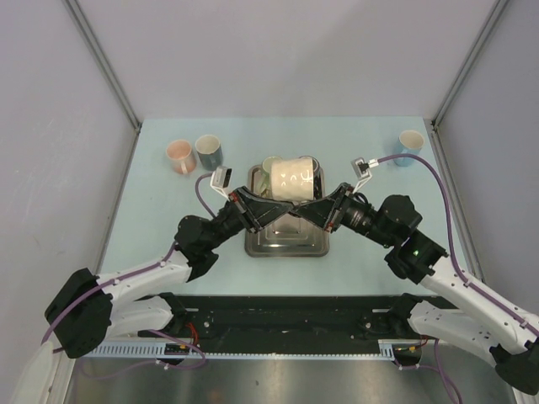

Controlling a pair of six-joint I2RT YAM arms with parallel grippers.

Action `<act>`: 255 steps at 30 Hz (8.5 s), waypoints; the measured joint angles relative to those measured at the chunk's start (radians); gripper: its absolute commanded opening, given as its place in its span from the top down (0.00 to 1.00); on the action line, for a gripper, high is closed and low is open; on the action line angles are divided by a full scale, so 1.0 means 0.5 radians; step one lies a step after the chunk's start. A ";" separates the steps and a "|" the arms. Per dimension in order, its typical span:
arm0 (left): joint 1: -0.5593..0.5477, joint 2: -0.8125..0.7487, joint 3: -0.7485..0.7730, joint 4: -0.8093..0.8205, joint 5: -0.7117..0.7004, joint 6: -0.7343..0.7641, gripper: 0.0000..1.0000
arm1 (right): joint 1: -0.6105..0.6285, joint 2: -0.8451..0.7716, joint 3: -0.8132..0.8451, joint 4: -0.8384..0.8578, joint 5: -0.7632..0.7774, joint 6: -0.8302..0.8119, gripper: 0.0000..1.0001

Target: Turn the mug right side up

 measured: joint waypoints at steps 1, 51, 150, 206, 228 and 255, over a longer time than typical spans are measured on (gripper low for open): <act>-0.001 -0.007 -0.002 -0.006 -0.001 0.002 0.90 | 0.001 -0.003 0.000 -0.002 0.001 0.000 1.00; 0.123 -0.266 -0.317 -0.006 -0.029 0.018 0.48 | -0.149 -0.133 0.101 -0.520 0.219 -0.197 1.00; 0.230 -1.600 -0.354 -2.271 -0.417 0.752 0.31 | -1.704 1.892 1.234 -1.580 1.215 -0.786 0.41; 0.338 -0.567 0.197 -2.555 -0.310 1.278 0.00 | -0.655 1.749 0.787 -0.571 0.483 -1.476 0.28; 0.338 -0.550 0.181 -2.526 -0.294 1.331 0.00 | -0.683 2.161 1.102 -0.691 0.501 -1.588 0.35; 0.338 -0.554 0.150 -2.497 -0.293 1.329 0.00 | -0.597 2.258 1.344 -0.829 0.559 -1.547 0.44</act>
